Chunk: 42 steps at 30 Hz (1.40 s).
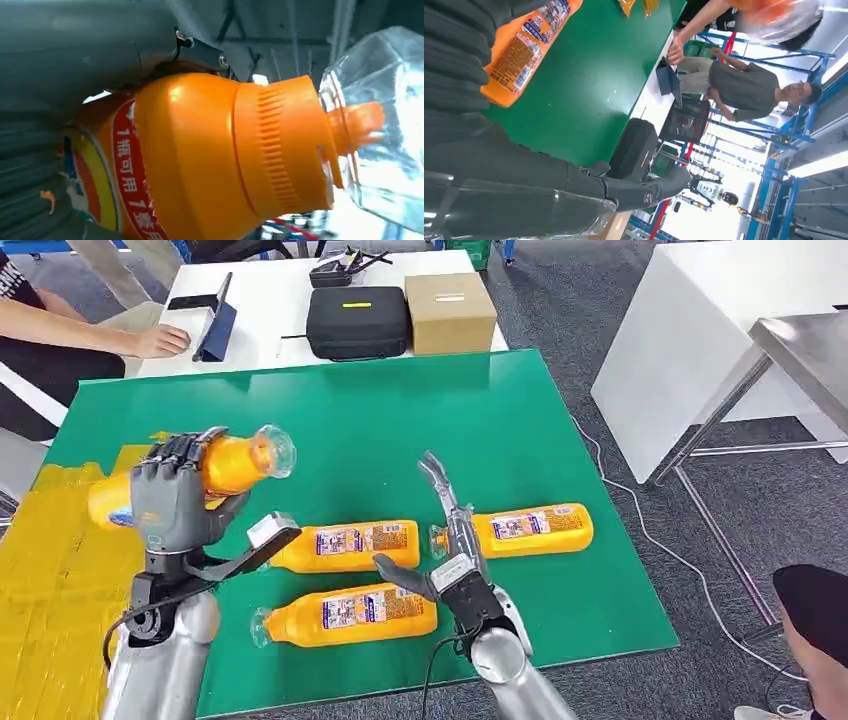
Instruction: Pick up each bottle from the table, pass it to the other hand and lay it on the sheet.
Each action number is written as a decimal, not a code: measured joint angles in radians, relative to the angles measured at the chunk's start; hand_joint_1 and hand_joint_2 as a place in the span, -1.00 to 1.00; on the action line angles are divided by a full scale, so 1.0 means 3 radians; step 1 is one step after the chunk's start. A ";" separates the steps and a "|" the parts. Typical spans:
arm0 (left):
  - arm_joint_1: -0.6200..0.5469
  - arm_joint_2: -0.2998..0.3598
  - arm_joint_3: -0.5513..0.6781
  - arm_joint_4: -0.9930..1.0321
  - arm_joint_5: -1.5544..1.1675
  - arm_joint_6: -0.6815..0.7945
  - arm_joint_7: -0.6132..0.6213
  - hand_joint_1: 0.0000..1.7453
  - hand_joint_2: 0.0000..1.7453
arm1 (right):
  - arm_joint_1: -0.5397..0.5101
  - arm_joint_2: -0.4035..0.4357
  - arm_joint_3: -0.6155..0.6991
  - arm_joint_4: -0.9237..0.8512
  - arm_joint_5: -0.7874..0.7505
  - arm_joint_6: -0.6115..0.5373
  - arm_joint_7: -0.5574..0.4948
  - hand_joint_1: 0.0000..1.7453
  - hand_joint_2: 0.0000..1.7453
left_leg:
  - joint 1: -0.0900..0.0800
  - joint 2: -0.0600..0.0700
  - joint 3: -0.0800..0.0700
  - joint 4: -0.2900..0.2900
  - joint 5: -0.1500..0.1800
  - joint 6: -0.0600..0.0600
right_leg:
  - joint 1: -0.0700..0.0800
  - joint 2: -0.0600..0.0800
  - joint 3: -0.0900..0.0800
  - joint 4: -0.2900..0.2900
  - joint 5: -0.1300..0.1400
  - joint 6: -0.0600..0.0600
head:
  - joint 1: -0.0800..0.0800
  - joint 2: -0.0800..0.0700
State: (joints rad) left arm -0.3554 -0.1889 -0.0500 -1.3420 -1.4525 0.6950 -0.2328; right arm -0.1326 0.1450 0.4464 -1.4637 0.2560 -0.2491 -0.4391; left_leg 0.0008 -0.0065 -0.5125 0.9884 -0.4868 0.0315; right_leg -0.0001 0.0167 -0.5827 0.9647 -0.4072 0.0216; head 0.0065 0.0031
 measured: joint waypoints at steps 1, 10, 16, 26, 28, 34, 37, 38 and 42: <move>-0.0034 0.0045 -0.0019 0.0062 -0.0178 0.0000 0.0244 1.00 1.00 | 0.0000 0.0000 -0.0005 0.0006 -0.0001 0.0000 0.0000 -1.00 1.00 | 0.0000 0.0001 0.0001 0.0000 0.0000 0.0000 | 0.0000 0.0001 -0.0001 0.0000 0.0000 0.0000 | 0.0000 0.0000; -0.0786 0.0704 -0.0832 0.1417 -0.0378 -0.0154 0.1469 1.00 1.00 | -0.0035 0.0000 -0.0045 0.0117 -0.0053 0.0066 -0.0037 -1.00 1.00 | 0.0002 0.0001 -0.0001 0.0000 0.0009 -0.0011 | 0.0001 0.0000 -0.0004 0.0008 0.0006 -0.0009 | 0.0000 0.0000; -0.1199 0.0991 -0.0964 0.2115 -0.0378 -0.0527 0.1436 1.00 1.00 | -0.0039 0.0000 -0.0092 0.0200 -0.0078 0.0137 -0.0050 -1.00 1.00 | 0.0002 0.0004 -0.0003 0.0000 0.0009 -0.0011 | 0.0001 0.0001 -0.0008 0.0009 0.0007 -0.0010 | 0.0000 0.0001; -0.1540 0.1331 -0.0998 0.2618 -0.0378 -0.0932 0.1526 1.00 1.00 | -0.0079 0.0010 -0.0158 0.0338 -0.0078 0.0226 -0.0060 -1.00 1.00 | 0.0003 0.0003 -0.0008 0.0000 0.0010 -0.0012 | 0.0001 0.0001 -0.0012 0.0010 0.0007 -0.0010 | 0.0000 0.0000; -0.1575 0.1361 -0.0998 0.2659 -0.0378 -0.0954 0.1529 1.00 1.00 | -0.0081 0.0011 -0.0162 0.0357 -0.0078 0.0228 -0.0060 -1.00 1.00 | 0.0003 0.0002 -0.0009 0.0000 0.0011 -0.0012 | 0.0001 0.0000 -0.0012 0.0010 0.0007 -0.0010 | 0.0000 0.0000; -0.1623 0.1396 -0.0999 0.2749 -0.0378 -0.1057 0.1548 1.00 1.00 | -0.0082 0.0031 -0.0182 0.0397 -0.0075 0.0237 -0.0059 -1.00 1.00 | 0.0002 0.0002 -0.0009 0.0000 0.0011 -0.0012 | 0.0000 0.0000 -0.0012 0.0009 0.0007 -0.0010 | 0.0000 0.0000; -0.1639 0.1400 -0.0932 0.2792 -0.0307 -0.1243 0.1335 1.00 1.00 | -0.0050 0.0033 -0.0204 0.0394 -0.0025 0.0245 -0.0029 -1.00 1.00 | 0.0002 0.0002 -0.0009 0.0000 0.0011 -0.0012 | 0.0000 0.0000 -0.0013 0.0009 0.0007 -0.0010 | 0.0000 0.0000; -0.1640 0.1400 -0.0896 0.2804 -0.0261 -0.1291 0.1243 1.00 1.00 | -0.0035 0.0034 -0.0214 0.0393 -0.0010 0.0248 -0.0019 -1.00 1.00 | 0.0002 0.0002 -0.0009 0.0000 0.0011 -0.0012 | 0.0000 0.0000 -0.0014 0.0009 0.0007 -0.0010 | 0.0000 0.0000; -0.1672 0.1388 -0.0699 0.2852 0.0032 -0.1535 0.0736 1.00 1.00 | 0.0023 0.0037 -0.0258 0.0353 0.0050 0.0284 0.0024 -1.00 1.00 | 0.0002 0.0004 -0.0011 0.0000 0.0010 -0.0012 | 0.0001 0.0000 -0.0017 0.0009 0.0007 -0.0010 | 0.0000 0.0001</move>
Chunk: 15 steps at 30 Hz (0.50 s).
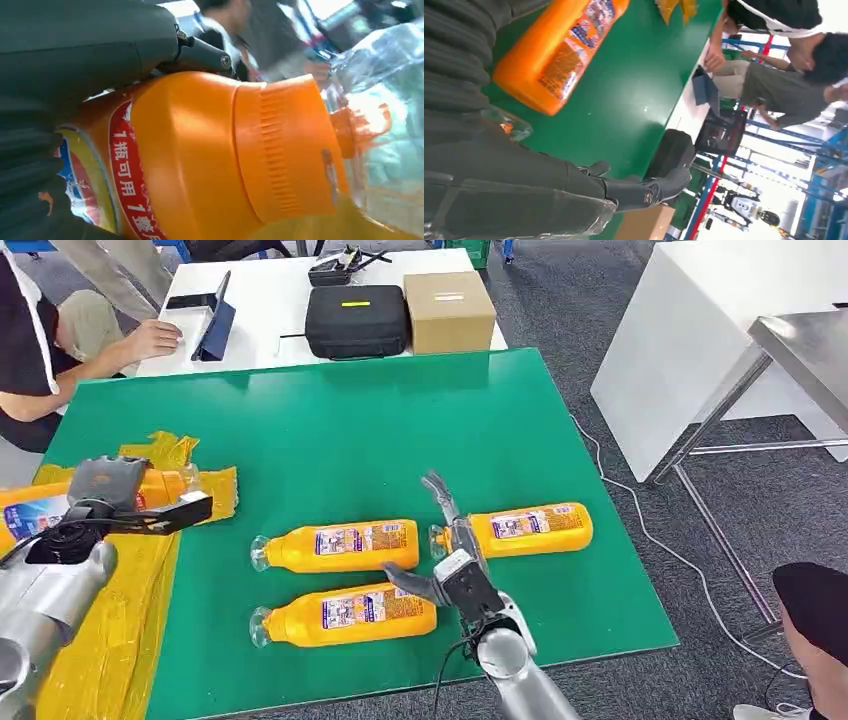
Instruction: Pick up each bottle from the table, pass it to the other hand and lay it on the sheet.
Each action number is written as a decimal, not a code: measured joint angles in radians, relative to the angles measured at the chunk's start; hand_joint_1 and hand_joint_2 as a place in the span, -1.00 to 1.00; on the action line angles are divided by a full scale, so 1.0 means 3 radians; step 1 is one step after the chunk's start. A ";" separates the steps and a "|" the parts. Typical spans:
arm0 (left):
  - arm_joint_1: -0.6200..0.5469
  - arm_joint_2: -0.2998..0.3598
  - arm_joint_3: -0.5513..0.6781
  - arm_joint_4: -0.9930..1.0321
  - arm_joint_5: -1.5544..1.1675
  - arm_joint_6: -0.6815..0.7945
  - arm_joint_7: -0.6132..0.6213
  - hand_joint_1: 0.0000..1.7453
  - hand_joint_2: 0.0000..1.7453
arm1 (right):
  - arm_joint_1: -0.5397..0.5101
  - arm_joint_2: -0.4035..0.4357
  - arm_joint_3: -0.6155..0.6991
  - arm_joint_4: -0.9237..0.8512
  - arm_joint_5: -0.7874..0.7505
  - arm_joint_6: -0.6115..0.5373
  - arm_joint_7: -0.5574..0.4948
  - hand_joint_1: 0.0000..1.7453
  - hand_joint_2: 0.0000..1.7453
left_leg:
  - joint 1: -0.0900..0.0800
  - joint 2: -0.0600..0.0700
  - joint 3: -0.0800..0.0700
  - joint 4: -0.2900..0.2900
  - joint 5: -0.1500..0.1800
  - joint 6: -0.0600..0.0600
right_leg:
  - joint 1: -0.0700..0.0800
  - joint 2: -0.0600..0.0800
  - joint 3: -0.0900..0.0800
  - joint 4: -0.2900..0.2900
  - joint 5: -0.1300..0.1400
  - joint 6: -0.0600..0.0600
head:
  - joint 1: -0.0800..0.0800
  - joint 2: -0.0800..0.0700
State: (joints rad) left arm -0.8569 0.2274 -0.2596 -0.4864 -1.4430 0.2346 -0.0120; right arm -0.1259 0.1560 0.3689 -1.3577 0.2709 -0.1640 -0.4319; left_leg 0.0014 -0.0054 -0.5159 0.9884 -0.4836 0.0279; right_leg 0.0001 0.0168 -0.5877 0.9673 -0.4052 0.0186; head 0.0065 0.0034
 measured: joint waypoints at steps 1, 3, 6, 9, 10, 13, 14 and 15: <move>-0.0013 -0.0008 0.0044 0.0018 0.0070 -0.0050 -0.0112 1.00 1.00 | 0.0007 0.0001 -0.0013 -0.0009 0.0014 0.0013 0.0008 -1.00 1.00 | 0.0000 0.0000 0.0000 0.0000 0.0000 0.0000 | 0.0000 0.0000 -0.0001 0.0000 0.0000 0.0000 | 0.0000 -0.0001; -0.0032 -0.0022 0.0175 0.0041 0.0218 -0.0153 -0.0334 1.00 1.00 | 0.0021 0.0004 -0.0043 -0.0016 0.0035 0.0033 0.0014 -1.00 1.00 | 0.0000 0.0000 0.0000 0.0000 0.0000 0.0000 | 0.0000 0.0000 0.0000 0.0000 0.0000 0.0000 | 0.0000 -0.0001; -0.0032 -0.0027 0.0333 0.0064 0.0444 -0.0313 -0.0652 1.00 1.00 | 0.0042 0.0024 -0.0094 -0.0016 0.0056 0.0073 0.0014 -1.00 1.00 | 0.0000 0.0000 0.0000 0.0000 0.0000 0.0000 | 0.0000 0.0001 -0.0001 0.0001 0.0000 0.0000 | 0.0000 -0.0001; -0.0032 -0.0033 0.0452 0.0083 0.0524 -0.0374 -0.0735 1.00 1.00 | 0.0055 0.0032 -0.0131 -0.0022 0.0093 0.0092 0.0014 -1.00 1.00 | 0.0000 0.0000 -0.0001 0.0000 0.0000 0.0000 | 0.0000 0.0000 -0.0001 0.0001 0.0000 0.0000 | 0.0000 0.0000; -0.0032 -0.0033 0.0473 0.0089 0.0503 -0.0365 -0.0681 1.00 1.00 | 0.0061 0.0039 -0.0148 -0.0027 0.0104 0.0095 0.0014 -1.00 1.00 | 0.0000 0.0000 -0.0001 0.0000 0.0000 0.0000 | 0.0000 0.0000 -0.0001 0.0001 0.0000 0.0000 | 0.0000 -0.0001; -0.0034 -0.0033 0.0483 0.0116 0.0390 -0.0337 -0.0477 1.00 1.00 | 0.0062 0.0057 -0.0174 -0.0028 0.0127 0.0132 0.0018 -1.00 1.00 | 0.0000 0.0000 -0.0001 0.0000 0.0000 0.0000 | 0.0000 0.0001 -0.0001 0.0001 0.0000 0.0000 | 0.0000 -0.0001; -0.0035 -0.0033 0.0487 0.0123 0.0362 -0.0334 -0.0446 1.00 1.00 | 0.0061 0.0060 -0.0179 -0.0028 0.0135 0.0140 0.0019 -1.00 1.00 | 0.0000 0.0000 -0.0001 0.0000 0.0000 0.0000 | 0.0000 0.0000 -0.0001 0.0001 0.0000 0.0000 | 0.0000 -0.0001; -0.0035 -0.0033 0.0489 0.0131 0.0344 -0.0334 -0.0413 1.00 1.00 | 0.0061 0.0069 -0.0184 -0.0028 0.0140 0.0142 0.0019 -1.00 1.00 | 0.0000 -0.0001 -0.0001 0.0000 0.0000 0.0000 | 0.0000 0.0000 -0.0001 0.0001 0.0000 0.0000 | 0.0000 -0.0001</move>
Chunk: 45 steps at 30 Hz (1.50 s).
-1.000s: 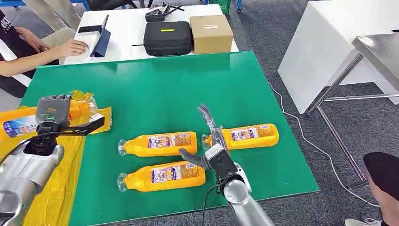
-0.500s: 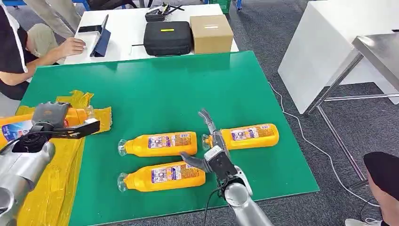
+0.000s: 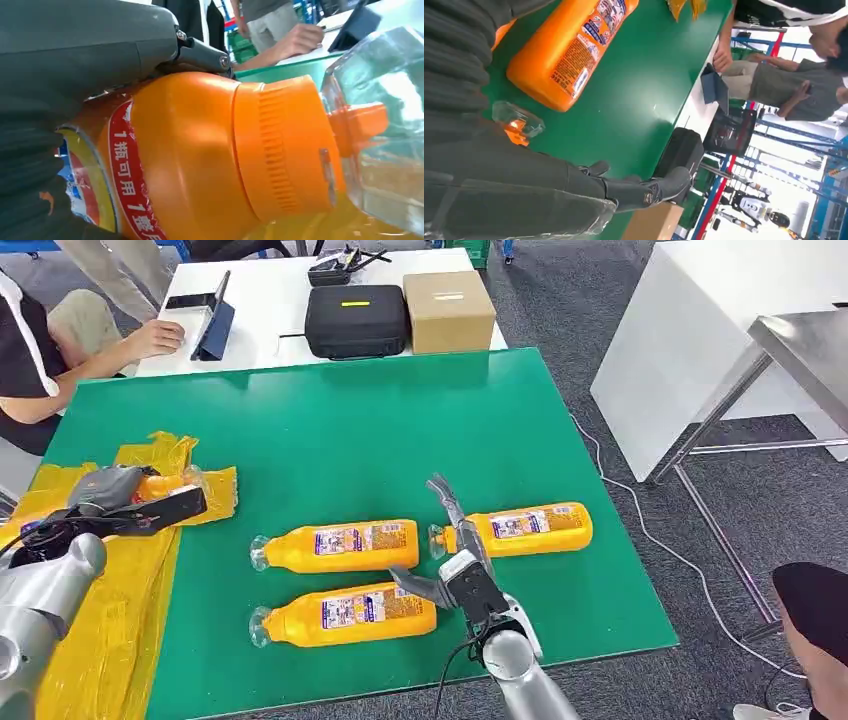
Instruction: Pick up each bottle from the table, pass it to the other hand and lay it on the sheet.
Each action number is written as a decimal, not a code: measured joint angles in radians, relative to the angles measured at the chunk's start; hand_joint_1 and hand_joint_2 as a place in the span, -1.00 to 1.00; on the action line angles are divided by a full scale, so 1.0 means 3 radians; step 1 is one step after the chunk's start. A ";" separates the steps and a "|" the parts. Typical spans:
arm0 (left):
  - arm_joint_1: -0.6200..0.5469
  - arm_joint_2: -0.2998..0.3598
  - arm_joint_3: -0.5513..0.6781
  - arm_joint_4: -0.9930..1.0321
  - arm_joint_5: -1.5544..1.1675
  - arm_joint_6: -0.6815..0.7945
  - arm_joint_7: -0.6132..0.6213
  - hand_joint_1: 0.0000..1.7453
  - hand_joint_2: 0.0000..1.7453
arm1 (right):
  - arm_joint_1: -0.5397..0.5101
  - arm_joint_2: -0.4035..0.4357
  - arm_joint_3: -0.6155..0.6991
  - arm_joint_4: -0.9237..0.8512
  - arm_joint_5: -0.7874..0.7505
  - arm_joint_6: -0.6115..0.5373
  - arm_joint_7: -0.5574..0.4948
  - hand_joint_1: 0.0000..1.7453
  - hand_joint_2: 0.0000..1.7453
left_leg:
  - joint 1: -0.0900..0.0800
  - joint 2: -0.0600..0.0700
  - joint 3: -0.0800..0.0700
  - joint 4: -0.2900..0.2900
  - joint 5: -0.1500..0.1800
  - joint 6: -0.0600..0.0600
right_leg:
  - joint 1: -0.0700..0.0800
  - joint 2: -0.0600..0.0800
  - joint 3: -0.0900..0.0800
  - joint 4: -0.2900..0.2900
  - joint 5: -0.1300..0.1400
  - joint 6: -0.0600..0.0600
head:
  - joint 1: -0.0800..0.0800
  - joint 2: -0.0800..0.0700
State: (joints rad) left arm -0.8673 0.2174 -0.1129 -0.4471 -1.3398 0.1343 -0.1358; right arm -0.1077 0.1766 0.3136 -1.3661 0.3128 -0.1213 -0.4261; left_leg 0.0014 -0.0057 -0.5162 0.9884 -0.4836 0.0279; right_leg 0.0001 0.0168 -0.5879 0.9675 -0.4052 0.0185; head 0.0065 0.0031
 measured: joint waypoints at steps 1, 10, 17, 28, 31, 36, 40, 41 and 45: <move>0.0000 0.0000 0.0001 0.0008 -0.0007 0.0000 0.0024 1.00 1.00 | 0.0000 0.0010 -0.0008 0.0000 0.0004 0.0003 0.0000 -1.00 1.00 | 0.0000 0.0000 0.0000 0.0000 0.0000 0.0000 | 0.0000 0.0000 0.0000 0.0000 0.0000 0.0000 | 0.0000 0.0000; -0.0009 0.0000 0.0015 0.0083 -0.0070 -0.0143 0.0075 -0.38 1.00 | -0.0011 0.0043 -0.0050 0.0001 0.0024 0.0045 0.0009 -1.00 1.00 | 0.0000 0.0000 -0.0001 0.0000 0.0000 0.0000 | -0.0001 0.0000 0.0000 0.0000 0.0000 0.0000 | 0.0000 0.0000; -0.0007 0.0000 0.0015 0.0145 -0.0099 -0.0346 0.0008 -0.76 1.00 | -0.0048 0.0044 -0.0075 0.0008 0.0024 0.0058 0.0010 -1.00 1.00 | 0.0000 0.0000 -0.0002 0.0000 0.0000 0.0000 | 0.0000 0.0000 0.0000 0.0000 0.0000 0.0000 | 0.0000 0.0000; -0.0017 0.0003 0.0011 0.0200 -0.0108 -0.0639 -0.0135 -1.00 1.00 | -0.0069 0.0061 -0.0092 0.0037 0.0022 0.0064 0.0010 -1.00 1.00 | 0.0000 0.0000 -0.0002 0.0000 0.0000 0.0000 | 0.0000 -0.0001 0.0000 0.0000 0.0000 0.0000 | 0.0000 0.0001; -0.0023 0.0003 0.0004 0.0220 -0.0108 -0.0739 -0.0177 -1.00 1.00 | -0.0084 0.0061 -0.0098 0.0070 0.0002 0.0062 0.0009 -1.00 1.00 | 0.0000 0.0001 -0.0001 0.0000 0.0000 0.0000 | 0.0000 0.0000 0.0000 0.0000 0.0000 0.0000 | 0.0000 0.0000; -0.0035 0.0003 0.0001 0.0237 -0.0108 -0.0766 -0.0177 -1.00 1.00 | -0.0097 0.0061 -0.0103 0.0109 -0.0003 0.0058 0.0004 -1.00 1.00 | 0.0000 0.0001 -0.0001 0.0000 0.0000 0.0000 | 0.0000 0.0000 0.0000 0.0000 0.0000 0.0000 | 0.0000 0.0001; -0.0043 0.0003 -0.0001 0.0242 -0.0099 -0.0799 -0.0178 -1.00 1.00 | -0.0098 0.0061 -0.0107 0.0116 -0.0009 0.0050 0.0004 -1.00 1.00 | 0.0000 0.0001 -0.0001 0.0000 0.0000 0.0000 | 0.0000 -0.0001 0.0000 0.0000 0.0000 0.0000 | 0.0000 0.0000; -0.0044 0.0005 -0.0001 0.0242 -0.0092 -0.0800 -0.0186 -1.00 1.00 | -0.0098 0.0061 -0.0109 0.0119 -0.0018 0.0047 0.0005 -1.00 1.00 | 0.0000 0.0001 -0.0001 0.0000 0.0000 0.0000 | 0.0000 0.0000 0.0000 0.0000 0.0000 0.0000 | 0.0000 0.0000; -0.0046 0.0008 0.0000 0.0235 0.0080 -0.0619 -0.0307 -1.00 1.00 | -0.0092 0.0060 -0.0125 0.0127 -0.0042 0.0023 0.0005 -1.00 1.00 | 0.0000 0.0000 -0.0001 0.0000 0.0000 0.0000 | 0.0000 0.0000 0.0000 0.0000 0.0000 0.0000 | 0.0000 0.0000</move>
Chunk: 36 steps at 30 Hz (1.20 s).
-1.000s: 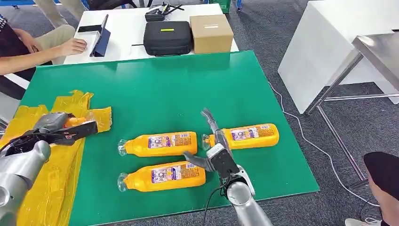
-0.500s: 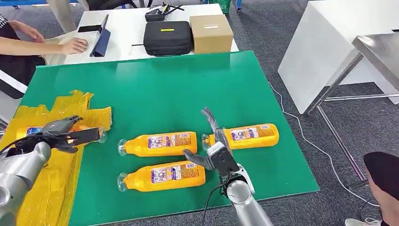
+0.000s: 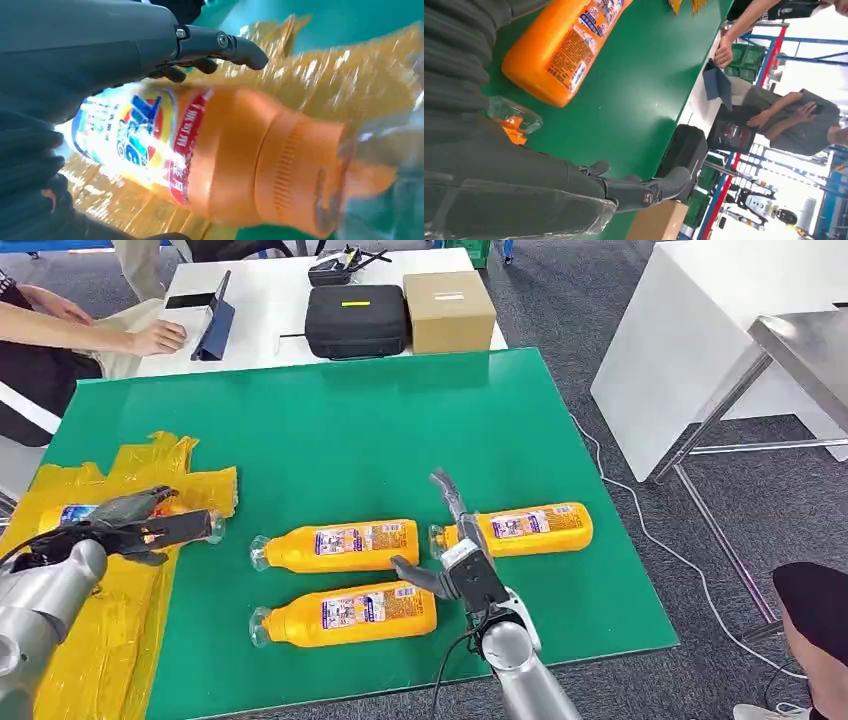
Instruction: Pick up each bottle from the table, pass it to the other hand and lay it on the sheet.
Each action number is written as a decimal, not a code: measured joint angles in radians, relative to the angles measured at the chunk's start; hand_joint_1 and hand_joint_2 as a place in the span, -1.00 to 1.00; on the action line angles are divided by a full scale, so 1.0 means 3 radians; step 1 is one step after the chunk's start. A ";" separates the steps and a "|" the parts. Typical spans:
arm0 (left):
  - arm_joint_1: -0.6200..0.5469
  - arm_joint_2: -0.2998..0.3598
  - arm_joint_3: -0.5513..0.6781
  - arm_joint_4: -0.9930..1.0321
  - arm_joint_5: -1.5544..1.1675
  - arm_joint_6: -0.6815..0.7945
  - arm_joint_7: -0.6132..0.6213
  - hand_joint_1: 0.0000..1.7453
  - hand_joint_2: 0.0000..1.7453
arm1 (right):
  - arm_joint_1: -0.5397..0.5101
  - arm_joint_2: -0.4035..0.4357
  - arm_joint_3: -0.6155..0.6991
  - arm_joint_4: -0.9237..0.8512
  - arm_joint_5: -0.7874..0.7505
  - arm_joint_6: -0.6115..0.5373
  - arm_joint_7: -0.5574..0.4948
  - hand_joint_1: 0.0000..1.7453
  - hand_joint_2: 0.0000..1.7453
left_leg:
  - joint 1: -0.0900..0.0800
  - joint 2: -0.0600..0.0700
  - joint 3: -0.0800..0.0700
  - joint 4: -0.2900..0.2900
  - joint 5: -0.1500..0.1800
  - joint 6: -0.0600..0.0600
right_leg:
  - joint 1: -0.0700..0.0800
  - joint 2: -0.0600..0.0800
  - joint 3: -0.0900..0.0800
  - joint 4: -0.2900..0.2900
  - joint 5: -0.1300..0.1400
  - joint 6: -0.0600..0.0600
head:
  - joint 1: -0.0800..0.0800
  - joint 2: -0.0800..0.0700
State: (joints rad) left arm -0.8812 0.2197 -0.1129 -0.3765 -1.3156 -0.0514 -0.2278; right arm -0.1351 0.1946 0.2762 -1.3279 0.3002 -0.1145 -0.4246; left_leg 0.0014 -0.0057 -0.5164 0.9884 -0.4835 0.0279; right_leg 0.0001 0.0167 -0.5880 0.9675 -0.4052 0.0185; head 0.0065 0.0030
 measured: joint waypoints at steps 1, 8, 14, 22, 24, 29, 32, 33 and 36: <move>0.0000 0.0000 0.0014 -0.0018 0.0099 0.0097 -0.0073 -1.00 1.00 | 0.0007 0.0000 -0.0003 0.0000 -0.0004 -0.0008 0.0000 -1.00 1.00 | 0.0000 0.0000 0.0000 0.0000 0.0000 0.0000 | 0.0000 0.0000 0.0000 0.0000 0.0000 0.0000 | 0.0000 0.0000; 0.0045 -0.0005 0.0275 -0.0552 0.0712 0.0718 -0.0320 -1.00 1.00 | 0.0118 0.0005 -0.0055 -0.0056 0.0061 -0.0028 0.0031 -1.00 1.00 | 0.0000 0.0001 0.0000 0.0000 0.0000 0.0000 | 0.0000 0.0000 0.0000 0.0000 0.0000 0.0000 | 0.0000 0.0000; 0.0270 -0.0045 0.0435 -0.1316 0.1030 0.0751 -0.0435 -1.00 1.00 | 0.0199 0.0013 -0.0113 -0.0141 0.0185 -0.0084 0.0046 -1.00 1.00 | -0.0001 0.0002 0.0001 0.0000 0.0000 0.0000 | 0.0000 0.0000 -0.0001 -0.0001 0.0000 0.0000 | 0.0000 0.0000; 0.1003 -0.0335 0.0478 -0.2599 0.1332 0.0758 -0.0562 -1.00 1.00 | 0.0233 0.0001 -0.0197 -0.0490 0.2179 -0.0909 0.0770 -1.00 1.00 | -0.0005 0.0003 0.0000 0.0000 -0.0001 0.0001 | -0.0005 0.0001 -0.0001 -0.0003 -0.0001 0.0001 | 0.0001 0.0000; 0.1156 -0.0416 0.0463 -0.2737 0.1351 0.0784 -0.0620 -1.00 1.00 | 0.0215 -0.0034 -0.0203 -0.0588 0.2506 -0.0830 0.0990 -1.00 1.00 | -0.0007 0.0002 0.0000 0.0000 -0.0001 0.0001 | -0.0006 0.0001 -0.0001 -0.0003 -0.0001 0.0001 | 0.0000 0.0000; 0.1406 -0.0594 0.0394 -0.2908 0.1524 0.0763 -0.0749 -1.00 1.00 | 0.0128 -0.0157 -0.0215 -0.0716 0.3136 -0.0540 0.1415 -1.00 1.00 | -0.0007 0.0002 0.0000 0.0000 -0.0001 0.0001 | -0.0007 0.0000 0.0000 -0.0004 0.0000 0.0001 | 0.0000 0.0000; 0.1547 -0.0700 0.0327 -0.2941 0.1639 0.0662 -0.0877 -1.00 1.00 | 0.0007 -0.0325 -0.0223 -0.0715 0.3230 -0.0231 0.1612 -1.00 1.00 | -0.0007 0.0001 0.0001 0.0001 -0.0001 0.0001 | -0.0007 0.0000 0.0000 -0.0004 0.0000 0.0001 | 0.0000 0.0000; 0.1591 -0.0722 0.0303 -0.2948 0.1663 0.0658 -0.0913 -1.00 1.00 | -0.0031 -0.0382 -0.0231 -0.0710 0.3177 -0.0165 0.1617 -1.00 1.00 | -0.0007 0.0000 0.0000 0.0001 -0.0001 0.0001 | -0.0008 0.0000 0.0000 -0.0004 0.0000 0.0001 | -0.0001 0.0000; 0.1719 -0.0799 0.0211 -0.3023 0.1779 0.0619 -0.1019 -1.00 1.00 | -0.0145 -0.0614 -0.0282 -0.0655 0.2969 0.0065 0.1601 -1.00 1.00 | -0.0007 0.0000 -0.0001 0.0001 -0.0001 0.0002 | -0.0008 0.0000 0.0000 -0.0004 0.0000 0.0001 | 0.0000 0.0000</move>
State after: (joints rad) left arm -0.3656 -0.0198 -0.0495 -1.2835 -0.7821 0.1343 -0.5336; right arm -0.1787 0.0104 0.1915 -1.5244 1.1911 -0.0951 0.0557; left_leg -0.0008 -0.0056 -0.5168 0.9888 -0.4839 0.0283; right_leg -0.0025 0.0166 -0.5880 0.9665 -0.4052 0.0189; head 0.0065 0.0031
